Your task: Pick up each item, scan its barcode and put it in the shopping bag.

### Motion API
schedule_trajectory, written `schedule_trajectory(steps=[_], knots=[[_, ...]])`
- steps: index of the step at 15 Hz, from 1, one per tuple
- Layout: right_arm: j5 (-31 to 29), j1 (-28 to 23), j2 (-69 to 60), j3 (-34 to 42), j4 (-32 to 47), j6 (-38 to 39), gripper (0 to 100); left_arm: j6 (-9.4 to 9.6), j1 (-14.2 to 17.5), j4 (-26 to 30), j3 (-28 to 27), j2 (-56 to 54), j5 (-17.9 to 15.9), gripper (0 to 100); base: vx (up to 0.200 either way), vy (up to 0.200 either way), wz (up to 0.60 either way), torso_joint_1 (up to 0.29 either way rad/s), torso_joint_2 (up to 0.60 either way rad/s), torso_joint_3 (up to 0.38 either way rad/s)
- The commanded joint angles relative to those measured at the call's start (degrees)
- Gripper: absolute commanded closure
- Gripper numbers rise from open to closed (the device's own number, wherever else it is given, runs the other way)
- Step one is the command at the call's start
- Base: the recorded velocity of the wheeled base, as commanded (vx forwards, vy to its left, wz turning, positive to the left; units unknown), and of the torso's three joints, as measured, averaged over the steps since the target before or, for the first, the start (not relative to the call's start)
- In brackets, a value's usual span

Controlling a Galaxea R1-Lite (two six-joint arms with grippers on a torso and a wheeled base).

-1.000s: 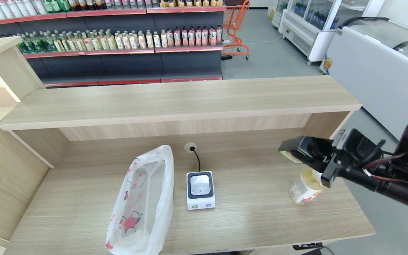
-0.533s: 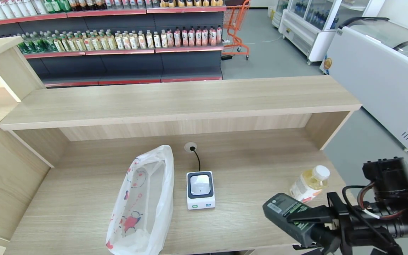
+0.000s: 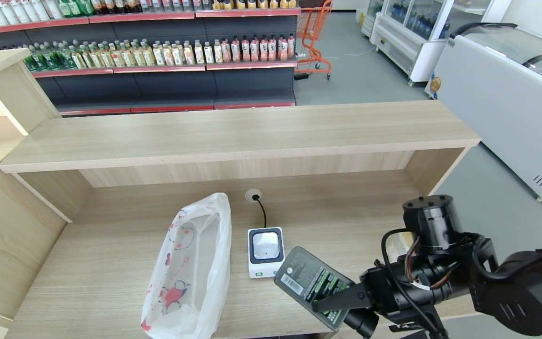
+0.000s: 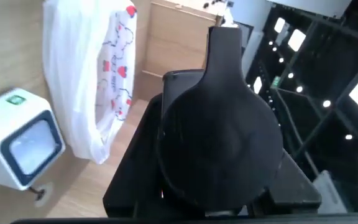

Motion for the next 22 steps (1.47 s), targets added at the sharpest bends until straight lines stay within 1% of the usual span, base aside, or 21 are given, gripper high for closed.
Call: schedule_trajectory(steps=[1, 3, 6, 8, 12, 15, 20, 22], knots=[[0.0, 0.7, 3.2, 0.7, -2.5, 0.0, 100, 0.0, 0.0, 0.0, 0.0, 0.0, 0.0, 0, 0.0, 0.0, 0.0, 0.0, 0.0, 0.0], [0.4, 0.2, 4.5, 0.0, -2.6, -0.2, 100, 0.0, 0.0, 0.0, 0.0, 0.0, 0.0, 0, 0.0, 0.0, 0.0, 0.0, 0.0, 0.0], [2.6, 4.3, 7.4, -4.9, -2.6, -0.1, 100, 0.0, 0.0, 0.0, 0.0, 0.0, 0.0, 0, 0.0, 0.0, 0.0, 0.0, 0.0, 0.0], [2.6, 5.2, 7.7, -5.2, -2.6, -0.1, 100, 0.0, 0.0, 0.0, 0.0, 0.0, 0.0, 0, 0.0, 0.0, 0.0, 0.0, 0.0, 0.0], [2.6, 5.1, 7.7, -5.3, -2.6, 0.1, 100, 0.0, 0.0, 0.0, 0.0, 0.0, 0.0, 0, 0.0, 0.0, 0.0, 0.0, 0.0, 0.0], [2.6, 3.6, 7.7, -6.2, -2.6, 0.2, 100, 0.0, 0.0, 0.0, 0.0, 0.0, 0.0, 0, 0.0, 0.0, 0.0, 0.0, 0.0, 0.0], [2.7, 4.3, 7.9, -6.2, -2.4, 0.4, 100, 0.0, 0.0, 0.0, 0.0, 0.0, 0.0, 0, 0.0, 0.0, 0.0, 0.0, 0.0, 0.0], [2.7, 5.5, 8.1, -6.2, -2.3, 0.4, 100, 0.0, 0.0, 0.0, 0.0, 0.0, 0.0, 0, 0.0, 0.0, 0.0, 0.0, 0.0, 0.0]])
